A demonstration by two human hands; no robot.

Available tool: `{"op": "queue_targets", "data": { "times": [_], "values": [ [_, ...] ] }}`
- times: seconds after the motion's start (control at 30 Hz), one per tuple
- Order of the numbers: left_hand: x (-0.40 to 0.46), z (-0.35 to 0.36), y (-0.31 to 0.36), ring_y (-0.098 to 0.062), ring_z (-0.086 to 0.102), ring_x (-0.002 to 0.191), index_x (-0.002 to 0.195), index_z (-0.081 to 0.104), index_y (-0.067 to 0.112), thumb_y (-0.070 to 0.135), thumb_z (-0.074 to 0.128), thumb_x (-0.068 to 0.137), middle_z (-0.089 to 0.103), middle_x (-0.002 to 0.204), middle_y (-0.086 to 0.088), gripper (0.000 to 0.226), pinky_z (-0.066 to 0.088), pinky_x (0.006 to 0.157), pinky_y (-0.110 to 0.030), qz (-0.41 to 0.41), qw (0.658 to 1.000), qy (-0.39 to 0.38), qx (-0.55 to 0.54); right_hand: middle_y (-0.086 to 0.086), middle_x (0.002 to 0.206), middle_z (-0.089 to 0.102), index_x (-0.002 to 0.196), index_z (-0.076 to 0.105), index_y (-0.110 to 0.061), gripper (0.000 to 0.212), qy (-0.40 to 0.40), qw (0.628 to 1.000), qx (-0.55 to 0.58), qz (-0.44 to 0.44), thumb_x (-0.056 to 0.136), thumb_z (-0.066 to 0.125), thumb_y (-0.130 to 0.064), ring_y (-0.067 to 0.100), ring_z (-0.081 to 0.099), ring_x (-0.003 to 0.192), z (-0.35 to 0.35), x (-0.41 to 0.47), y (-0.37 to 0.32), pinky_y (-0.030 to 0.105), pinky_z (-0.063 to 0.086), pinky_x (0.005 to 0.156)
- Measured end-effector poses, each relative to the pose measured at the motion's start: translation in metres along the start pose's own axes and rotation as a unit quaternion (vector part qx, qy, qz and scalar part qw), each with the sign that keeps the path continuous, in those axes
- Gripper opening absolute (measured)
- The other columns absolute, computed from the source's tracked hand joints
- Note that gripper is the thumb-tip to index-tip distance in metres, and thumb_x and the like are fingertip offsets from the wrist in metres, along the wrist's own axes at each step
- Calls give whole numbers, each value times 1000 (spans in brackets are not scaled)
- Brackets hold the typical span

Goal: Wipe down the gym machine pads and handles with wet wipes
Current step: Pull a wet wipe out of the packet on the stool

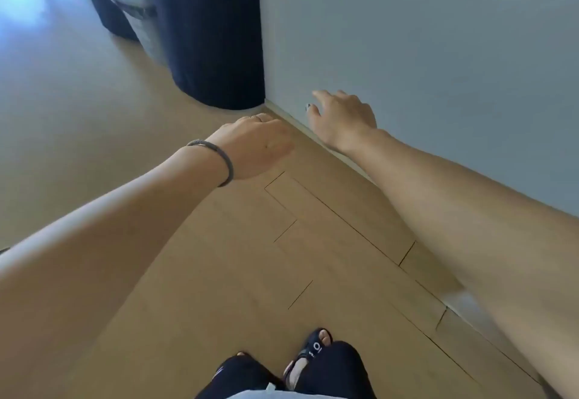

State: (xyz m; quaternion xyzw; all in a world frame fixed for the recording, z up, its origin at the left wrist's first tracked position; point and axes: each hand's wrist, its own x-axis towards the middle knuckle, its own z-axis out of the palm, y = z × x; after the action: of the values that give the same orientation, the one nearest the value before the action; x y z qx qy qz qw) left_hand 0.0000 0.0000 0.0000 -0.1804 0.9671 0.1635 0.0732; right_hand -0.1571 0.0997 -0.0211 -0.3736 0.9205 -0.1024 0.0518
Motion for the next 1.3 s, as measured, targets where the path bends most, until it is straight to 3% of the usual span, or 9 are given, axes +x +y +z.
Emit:
{"op": "queue_targets", "data": {
  "times": [0.1,0.37,0.53,0.73,0.9,1.0,1.13,1.23,1.3],
  "values": [
    [-45,11,-64,-24,54,109,122,57,32,50,36,101,51,122,7,35,47,95,-42,-75,997,15,-29,9,146,51,151,41,-27,50,-50,997,7,-59,107,26,-44,32,44,134,31,-7,-73,45,35,107],
    [-190,40,-183,-22,54,118,137,47,43,65,32,96,43,146,13,49,48,98,-42,-294,953,21,-71,8,144,53,152,40,-26,51,-117,962,2,-246,107,28,-44,31,46,134,106,-39,-248,46,32,108],
    [-285,58,-210,-22,54,121,142,46,34,58,35,100,40,150,6,49,45,102,-43,-441,891,37,-103,10,136,60,147,47,-24,47,-143,914,33,-377,105,33,-41,32,52,129,148,-77,-349,43,38,104],
    [-399,91,-202,-21,51,126,147,41,30,54,36,102,39,151,3,51,46,102,-44,-582,796,55,-157,11,125,63,135,55,-22,42,-187,826,24,-531,105,31,-40,34,57,118,192,-174,-434,41,39,91],
    [-492,119,-186,-21,51,126,144,42,32,55,35,102,40,149,5,49,44,103,-45,-655,727,86,-188,7,105,61,115,59,-22,36,-212,755,26,-620,104,27,-36,33,60,102,209,-260,-485,40,39,80],
    [-549,134,-178,-21,50,126,144,42,31,55,34,102,41,148,4,49,44,105,-45,-689,688,107,-200,4,103,59,122,59,-23,38,-225,720,21,-656,105,28,-36,30,58,98,215,-314,-516,41,40,81],
    [-635,153,-176,-21,47,131,145,42,31,55,34,102,41,150,2,50,43,106,-45,-712,658,133,-206,1,92,56,95,57,-22,33,-238,690,17,-684,104,29,-36,31,56,92,223,-394,-564,42,40,81],
    [-701,163,-185,-21,47,130,145,44,29,54,35,102,43,147,0,50,43,106,-44,-718,649,142,-208,6,113,62,121,61,-23,38,-243,680,24,-691,104,29,-37,33,57,109,231,-456,-603,44,45,91],
    [-745,170,-192,-22,47,128,143,46,28,53,35,102,45,143,-1,49,42,106,-44,-723,639,155,-211,7,118,62,131,58,-20,41,-247,671,22,-699,104,30,-36,32,56,112,240,-497,-631,41,43,88]
  ]
}}
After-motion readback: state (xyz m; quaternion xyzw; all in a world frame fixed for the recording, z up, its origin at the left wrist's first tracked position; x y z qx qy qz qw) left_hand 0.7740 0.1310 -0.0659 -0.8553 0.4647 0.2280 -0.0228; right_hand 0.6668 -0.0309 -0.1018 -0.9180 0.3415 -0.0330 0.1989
